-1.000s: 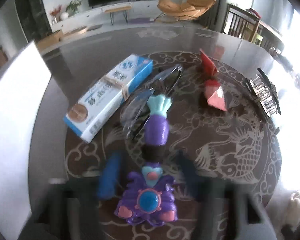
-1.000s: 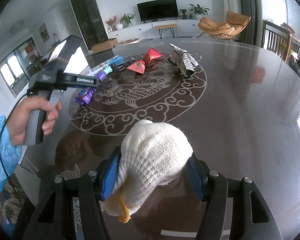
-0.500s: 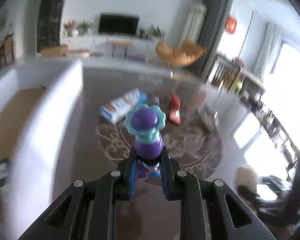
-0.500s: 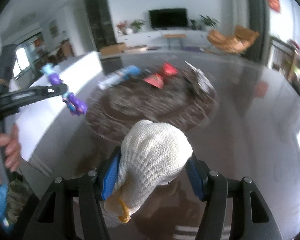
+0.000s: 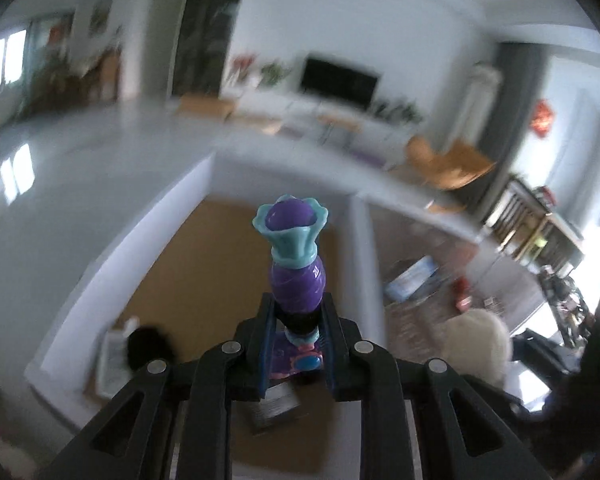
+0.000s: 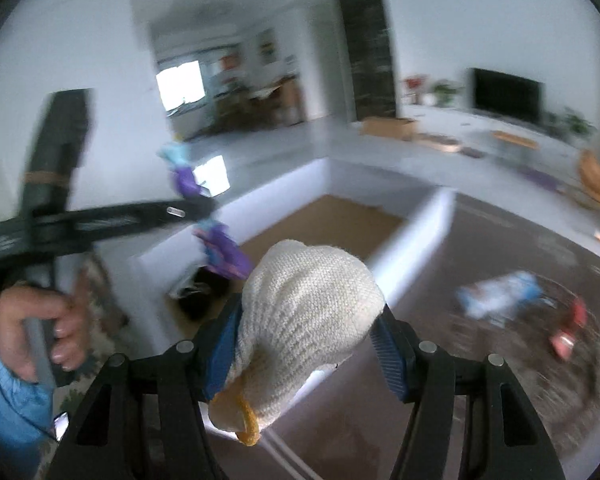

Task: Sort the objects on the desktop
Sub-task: 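Carry the glove and purple wand into the cardboard bin and open both grippers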

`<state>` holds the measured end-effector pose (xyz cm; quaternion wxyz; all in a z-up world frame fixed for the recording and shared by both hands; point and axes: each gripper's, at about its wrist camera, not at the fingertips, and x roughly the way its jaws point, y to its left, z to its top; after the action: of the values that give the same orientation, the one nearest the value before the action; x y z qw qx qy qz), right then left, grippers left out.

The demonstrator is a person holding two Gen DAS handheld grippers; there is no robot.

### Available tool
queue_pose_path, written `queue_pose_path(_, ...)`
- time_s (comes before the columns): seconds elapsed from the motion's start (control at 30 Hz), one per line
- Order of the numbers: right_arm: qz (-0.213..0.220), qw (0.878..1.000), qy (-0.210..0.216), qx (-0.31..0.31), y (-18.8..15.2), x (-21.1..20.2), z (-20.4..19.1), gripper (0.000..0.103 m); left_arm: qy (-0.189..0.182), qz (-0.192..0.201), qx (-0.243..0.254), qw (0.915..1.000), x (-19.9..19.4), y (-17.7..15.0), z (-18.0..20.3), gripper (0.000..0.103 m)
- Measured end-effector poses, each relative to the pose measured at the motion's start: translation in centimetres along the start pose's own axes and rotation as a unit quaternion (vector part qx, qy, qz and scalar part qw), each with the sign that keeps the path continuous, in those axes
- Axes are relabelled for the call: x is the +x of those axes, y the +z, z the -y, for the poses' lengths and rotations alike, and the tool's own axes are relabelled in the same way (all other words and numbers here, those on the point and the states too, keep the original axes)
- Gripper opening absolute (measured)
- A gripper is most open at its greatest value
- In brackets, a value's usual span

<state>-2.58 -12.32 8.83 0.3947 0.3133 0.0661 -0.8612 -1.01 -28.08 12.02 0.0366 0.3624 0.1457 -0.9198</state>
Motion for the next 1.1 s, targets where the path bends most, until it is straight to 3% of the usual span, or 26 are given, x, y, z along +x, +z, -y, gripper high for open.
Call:
queue_pose_path(0.13, -0.054, 0.998, 0.032, -0.030, 0.8, 6.4, -3.3, 0.063, 0.034, -0.102, -0.010, 0.9942, 5.3, -0.4, -4.0, 0.020)
queue_pose_path(0.23, -0.125, 0.991, 0.037, -0.010, 1.0, 11.3, -3.7, 0.076, 0.075, -0.168, -0.022, 0.9826, 9.1, -1.5, -5.4, 0.033)
queue_pose_path(0.3, -0.134, 0.990, 0.036, 0.009, 1.0, 12.3, -3.2, 0.078, 0.102, -0.170, -0.033, 0.9796, 10.1, -1.4, -6.4, 0.056)
queue_pose_path(0.37, -0.107, 0.993, 0.043, 0.033, 1.3, 11.2, -2.2, 0.086, 0.127, -0.145, -0.041, 0.9803, 9.8, -1.2, -7.4, 0.064)
queue_pose_path(0.47, -0.044, 0.998, 0.027, 0.045, 1.3, 7.6, -0.3, 0.101, 0.136, -0.107, -0.055, 0.9833, 8.5, -1.5, -7.5, 0.068)
queue_pose_path(0.57, -0.003, 0.999, -0.019, 0.042, -0.2, 4.1, 2.7, 0.103, 0.116, -0.088, -0.062, 0.9874, 7.0, -1.8, -6.1, 0.068)
queue_pose_path(0.7, -0.028, 0.993, -0.110, 0.041, -5.1, 2.3, 8.1, 0.103, 0.055, -0.059, -0.014, 0.9966, 4.5, -2.9, 0.2, 0.069)
queue_pose_path(0.8, -0.078, 0.978, -0.186, 0.048, -10.8, 1.2, 13.1, 0.103, -0.004, -0.049, 0.053, 0.9974, 2.8, -4.3, 6.9, 0.070)
queue_pose_path(0.83, -0.097, 0.970, -0.216, 0.056, -13.1, 0.3, 15.2, 0.103, -0.020, -0.049, 0.073, 0.9959, 1.7, -4.5, 8.9, 0.071)
queue_pose_path(0.93, -0.113, 0.953, -0.267, 0.087, -17.4, -2.9, 19.6, 0.103, -0.068, -0.059, 0.140, 0.9861, 1.5, -6.9, 16.0, 0.102)
queue_pose_path(1.0, -0.114, 0.941, -0.297, 0.116, -19.3, -5.1, 22.3, 0.103, -0.089, -0.074, 0.173, 0.9781, 2.8, -9.0, 19.8, 0.103)
queue_pose_path(1.1, -0.119, 0.924, -0.323, 0.168, -20.9, -8.3, 26.1, 0.103, -0.080, -0.122, 0.207, 0.9674, 8.0, -12.6, 24.6, 0.103)
